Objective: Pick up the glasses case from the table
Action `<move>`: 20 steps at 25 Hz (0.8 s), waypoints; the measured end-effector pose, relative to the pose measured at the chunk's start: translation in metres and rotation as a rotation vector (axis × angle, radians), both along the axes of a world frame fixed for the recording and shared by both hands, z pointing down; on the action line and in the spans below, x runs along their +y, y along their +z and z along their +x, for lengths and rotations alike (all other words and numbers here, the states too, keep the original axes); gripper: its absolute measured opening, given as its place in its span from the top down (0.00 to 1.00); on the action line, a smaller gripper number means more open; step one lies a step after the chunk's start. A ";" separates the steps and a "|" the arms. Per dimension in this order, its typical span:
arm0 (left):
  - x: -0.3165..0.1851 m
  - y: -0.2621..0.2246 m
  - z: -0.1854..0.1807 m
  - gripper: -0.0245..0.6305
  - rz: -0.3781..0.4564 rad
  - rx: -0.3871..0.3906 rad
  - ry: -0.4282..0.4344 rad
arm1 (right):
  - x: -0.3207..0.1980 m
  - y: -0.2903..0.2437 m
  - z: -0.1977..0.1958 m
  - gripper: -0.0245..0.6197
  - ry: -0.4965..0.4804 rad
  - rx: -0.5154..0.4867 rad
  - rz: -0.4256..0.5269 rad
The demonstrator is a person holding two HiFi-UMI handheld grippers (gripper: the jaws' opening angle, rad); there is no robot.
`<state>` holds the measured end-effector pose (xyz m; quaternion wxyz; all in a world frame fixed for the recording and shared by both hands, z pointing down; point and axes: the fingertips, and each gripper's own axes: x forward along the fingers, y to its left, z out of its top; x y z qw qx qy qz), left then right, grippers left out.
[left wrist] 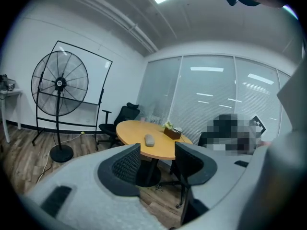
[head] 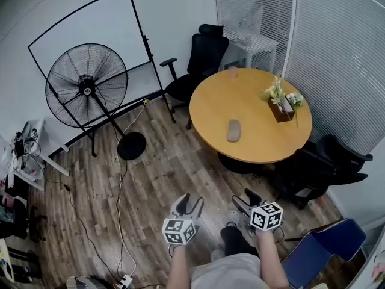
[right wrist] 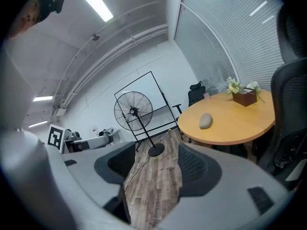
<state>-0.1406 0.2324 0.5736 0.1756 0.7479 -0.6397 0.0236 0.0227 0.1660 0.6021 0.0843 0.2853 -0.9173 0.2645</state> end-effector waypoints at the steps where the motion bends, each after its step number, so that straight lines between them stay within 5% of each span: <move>1: -0.006 0.000 -0.003 0.64 0.000 0.001 -0.003 | -0.007 0.000 -0.002 0.55 0.000 0.000 0.000; 20: -0.145 -0.003 -0.018 0.62 -0.049 -0.034 -0.006 | -0.161 0.002 -0.019 0.53 0.007 -0.052 -0.050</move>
